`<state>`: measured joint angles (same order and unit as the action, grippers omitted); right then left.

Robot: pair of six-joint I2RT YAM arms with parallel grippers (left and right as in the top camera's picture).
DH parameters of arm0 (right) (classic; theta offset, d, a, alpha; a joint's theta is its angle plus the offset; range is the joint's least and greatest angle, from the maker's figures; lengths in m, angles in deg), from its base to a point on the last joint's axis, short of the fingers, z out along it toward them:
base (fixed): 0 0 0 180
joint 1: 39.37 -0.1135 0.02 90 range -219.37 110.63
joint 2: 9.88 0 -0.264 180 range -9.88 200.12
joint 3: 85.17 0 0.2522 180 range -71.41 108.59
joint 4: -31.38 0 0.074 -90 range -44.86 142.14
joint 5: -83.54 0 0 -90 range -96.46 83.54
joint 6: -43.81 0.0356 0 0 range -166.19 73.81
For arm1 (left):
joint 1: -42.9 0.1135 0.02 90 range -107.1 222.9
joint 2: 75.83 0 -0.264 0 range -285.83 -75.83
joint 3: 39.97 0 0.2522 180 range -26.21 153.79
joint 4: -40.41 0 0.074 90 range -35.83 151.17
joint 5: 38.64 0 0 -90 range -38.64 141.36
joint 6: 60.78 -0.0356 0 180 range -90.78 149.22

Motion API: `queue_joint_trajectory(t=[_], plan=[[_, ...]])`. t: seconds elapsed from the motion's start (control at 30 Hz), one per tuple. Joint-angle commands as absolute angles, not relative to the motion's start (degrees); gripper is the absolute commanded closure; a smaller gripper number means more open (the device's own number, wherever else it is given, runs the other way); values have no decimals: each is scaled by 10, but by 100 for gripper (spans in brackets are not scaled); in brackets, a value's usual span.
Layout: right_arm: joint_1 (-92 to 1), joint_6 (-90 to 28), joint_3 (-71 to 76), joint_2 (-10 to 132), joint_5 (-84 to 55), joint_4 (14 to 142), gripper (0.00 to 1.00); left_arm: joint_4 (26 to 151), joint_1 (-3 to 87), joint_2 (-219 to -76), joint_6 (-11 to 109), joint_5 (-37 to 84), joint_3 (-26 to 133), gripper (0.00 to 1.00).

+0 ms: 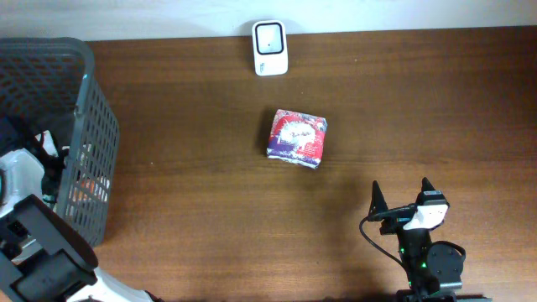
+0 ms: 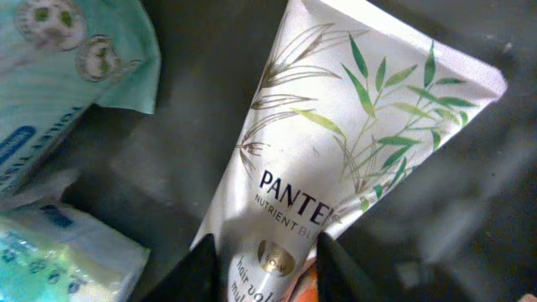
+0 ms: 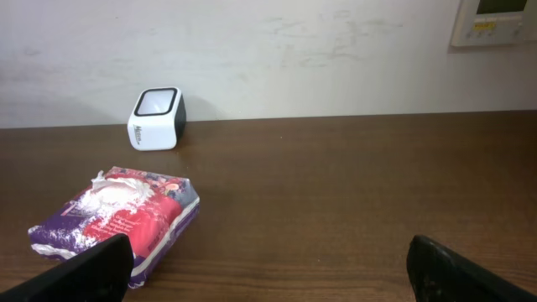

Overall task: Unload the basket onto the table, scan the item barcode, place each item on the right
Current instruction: 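Reach the left gripper into the basket and grasp the white Pantene tube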

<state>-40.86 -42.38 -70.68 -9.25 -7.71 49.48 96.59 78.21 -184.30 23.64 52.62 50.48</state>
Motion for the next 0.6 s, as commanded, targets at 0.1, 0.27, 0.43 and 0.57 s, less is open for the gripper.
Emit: queue_joint_trajectory(t=[0.1,0.27,0.43,0.57], plan=[[-412,-428,-711,-97,-70,497,1,1009,779,-1845,245,463,575,96],[-412,-428,-711,-97,-71,497,1,1062,779,-1828,284,462,699,100],[-412,-428,-711,-97,-70,497,1,1074,779,-1809,300,462,704,100],[-412,-428,-711,-97,-70,497,1,1083,779,-1809,300,468,693,100]])
